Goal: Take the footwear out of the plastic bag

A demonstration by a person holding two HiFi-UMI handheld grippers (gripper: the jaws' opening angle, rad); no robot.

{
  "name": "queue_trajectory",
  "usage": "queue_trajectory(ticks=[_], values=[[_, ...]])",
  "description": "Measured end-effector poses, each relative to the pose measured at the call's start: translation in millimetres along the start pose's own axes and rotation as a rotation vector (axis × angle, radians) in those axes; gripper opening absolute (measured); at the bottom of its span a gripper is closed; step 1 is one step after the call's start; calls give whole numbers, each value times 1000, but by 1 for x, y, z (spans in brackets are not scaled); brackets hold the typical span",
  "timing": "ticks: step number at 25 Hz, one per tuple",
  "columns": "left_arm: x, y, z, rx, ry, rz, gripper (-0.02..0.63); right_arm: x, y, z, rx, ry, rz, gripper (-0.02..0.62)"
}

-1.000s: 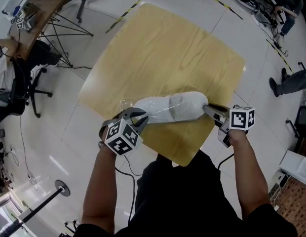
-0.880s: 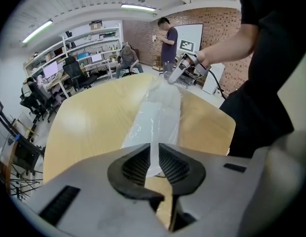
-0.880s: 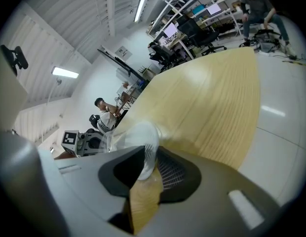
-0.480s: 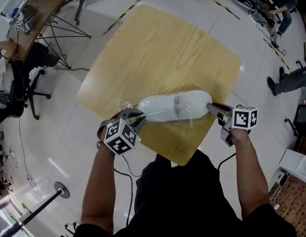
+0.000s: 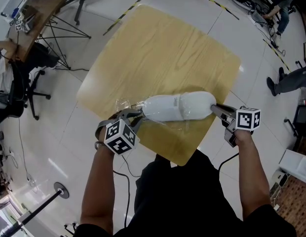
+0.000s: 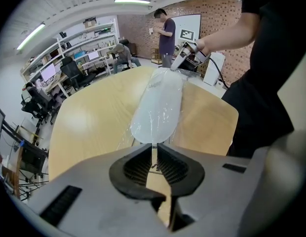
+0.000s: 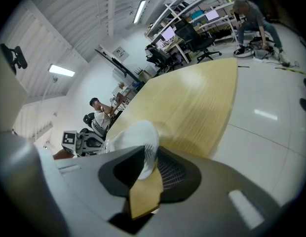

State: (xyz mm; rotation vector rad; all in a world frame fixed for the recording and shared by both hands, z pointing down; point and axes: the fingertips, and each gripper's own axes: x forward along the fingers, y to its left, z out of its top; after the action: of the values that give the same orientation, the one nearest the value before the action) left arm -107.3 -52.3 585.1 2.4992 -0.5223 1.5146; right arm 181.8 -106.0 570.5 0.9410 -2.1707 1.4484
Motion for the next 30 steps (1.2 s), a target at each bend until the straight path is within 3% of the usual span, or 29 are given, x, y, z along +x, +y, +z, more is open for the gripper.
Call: queue_trajectory(ticks=[12,19,23,26,30], values=[[-9,23,-31,-61,88,57,33,-6,-6,1,0,3,-14,84],[-38,36,-2,-138,-46,79,107,-3,-6,1,2,5,-14,84],[-32,30,25,-101,-112,7,118,-2,-5,3,8,-4,-16,84],[-8,22,30,-34,-57,-54,127,-1,-5,2,7,-5,-15,84],[16,24,27,-27,14,-83,130,-2,-5,1,4,0,-11,85]])
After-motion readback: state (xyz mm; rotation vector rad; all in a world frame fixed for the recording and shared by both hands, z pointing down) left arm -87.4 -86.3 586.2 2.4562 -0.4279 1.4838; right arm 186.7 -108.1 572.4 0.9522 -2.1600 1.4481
